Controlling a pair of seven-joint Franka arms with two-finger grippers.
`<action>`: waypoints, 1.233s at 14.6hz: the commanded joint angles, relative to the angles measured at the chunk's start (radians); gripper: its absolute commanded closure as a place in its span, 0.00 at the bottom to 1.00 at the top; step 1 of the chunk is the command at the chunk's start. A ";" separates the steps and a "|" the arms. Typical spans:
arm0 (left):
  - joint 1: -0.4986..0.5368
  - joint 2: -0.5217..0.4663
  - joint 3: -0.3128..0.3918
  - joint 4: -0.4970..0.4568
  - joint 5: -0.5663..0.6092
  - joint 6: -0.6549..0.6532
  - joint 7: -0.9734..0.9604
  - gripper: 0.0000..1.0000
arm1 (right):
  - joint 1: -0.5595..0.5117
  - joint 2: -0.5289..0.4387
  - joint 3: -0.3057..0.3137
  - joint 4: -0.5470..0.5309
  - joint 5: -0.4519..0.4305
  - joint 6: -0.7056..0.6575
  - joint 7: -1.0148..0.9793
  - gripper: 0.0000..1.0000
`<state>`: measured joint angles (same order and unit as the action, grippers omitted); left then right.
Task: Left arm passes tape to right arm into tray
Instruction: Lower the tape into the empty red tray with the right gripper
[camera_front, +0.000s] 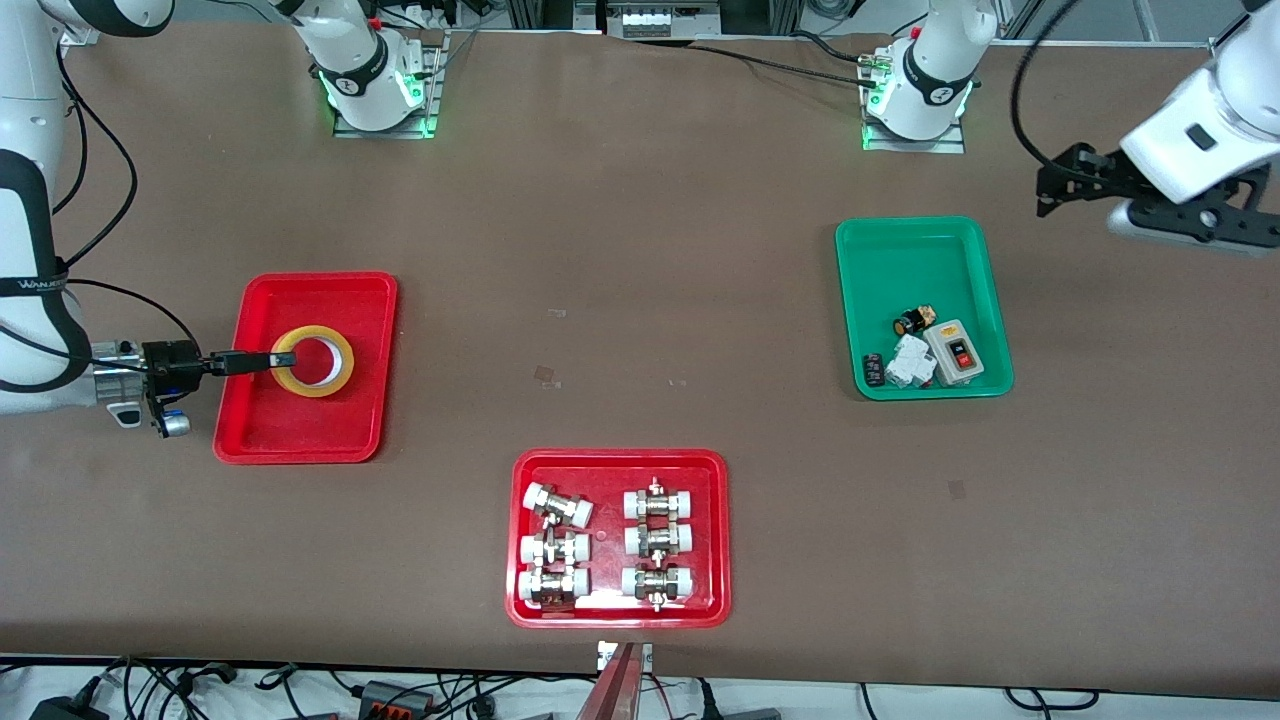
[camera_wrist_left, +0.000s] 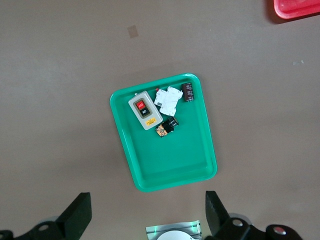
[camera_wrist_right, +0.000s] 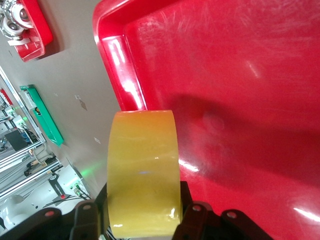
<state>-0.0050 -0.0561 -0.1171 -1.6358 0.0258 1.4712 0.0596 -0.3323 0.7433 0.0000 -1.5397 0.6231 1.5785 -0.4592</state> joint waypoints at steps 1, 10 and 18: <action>-0.027 -0.008 0.019 0.022 0.022 0.031 -0.014 0.00 | -0.014 0.001 0.018 -0.003 -0.011 0.000 -0.024 0.47; 0.046 0.047 0.042 0.111 -0.081 0.014 -0.066 0.00 | 0.044 0.018 0.020 -0.005 -0.164 0.086 -0.055 0.00; 0.066 0.047 0.057 0.099 -0.014 0.052 -0.058 0.00 | 0.104 -0.042 0.020 -0.005 -0.321 0.146 -0.059 0.00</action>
<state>0.0540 -0.0185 -0.0657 -1.5595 -0.0158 1.5311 0.0030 -0.2363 0.7266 0.0190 -1.5284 0.3477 1.7022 -0.5025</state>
